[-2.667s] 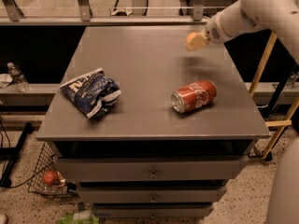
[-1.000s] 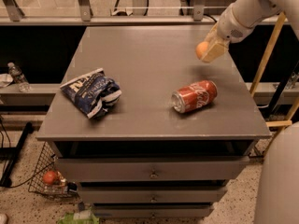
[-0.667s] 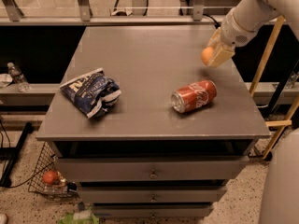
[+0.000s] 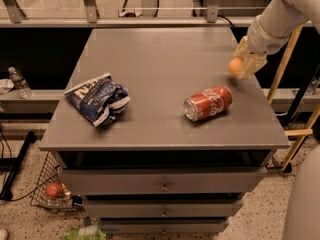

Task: Move orange near coke can

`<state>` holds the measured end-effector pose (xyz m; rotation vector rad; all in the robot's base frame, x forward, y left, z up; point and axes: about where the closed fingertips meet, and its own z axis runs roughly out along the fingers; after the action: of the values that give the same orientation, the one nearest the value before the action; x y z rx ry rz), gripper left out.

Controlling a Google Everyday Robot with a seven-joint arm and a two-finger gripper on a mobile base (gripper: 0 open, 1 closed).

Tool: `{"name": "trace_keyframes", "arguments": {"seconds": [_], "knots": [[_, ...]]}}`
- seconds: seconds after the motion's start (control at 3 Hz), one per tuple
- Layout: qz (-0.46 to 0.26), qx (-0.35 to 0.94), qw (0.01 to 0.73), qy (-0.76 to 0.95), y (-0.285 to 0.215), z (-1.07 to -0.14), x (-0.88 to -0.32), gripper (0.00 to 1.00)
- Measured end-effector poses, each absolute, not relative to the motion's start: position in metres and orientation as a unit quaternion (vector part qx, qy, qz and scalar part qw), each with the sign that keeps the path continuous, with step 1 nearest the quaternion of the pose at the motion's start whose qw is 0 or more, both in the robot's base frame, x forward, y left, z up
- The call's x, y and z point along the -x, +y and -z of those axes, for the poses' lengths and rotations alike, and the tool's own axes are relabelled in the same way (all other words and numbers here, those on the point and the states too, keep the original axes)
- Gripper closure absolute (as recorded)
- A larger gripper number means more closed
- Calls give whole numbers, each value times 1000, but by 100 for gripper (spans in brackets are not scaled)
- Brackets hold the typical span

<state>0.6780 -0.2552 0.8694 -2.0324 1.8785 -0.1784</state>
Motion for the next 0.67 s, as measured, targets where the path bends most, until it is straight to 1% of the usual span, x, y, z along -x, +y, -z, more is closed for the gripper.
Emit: {"name": "trace_keyframes", "arguments": {"seconds": [0.33, 0.67], "knots": [[74, 743, 149, 648, -268, -876, -662, 100], [76, 763, 99, 635, -280, -871, -644, 100]]}}
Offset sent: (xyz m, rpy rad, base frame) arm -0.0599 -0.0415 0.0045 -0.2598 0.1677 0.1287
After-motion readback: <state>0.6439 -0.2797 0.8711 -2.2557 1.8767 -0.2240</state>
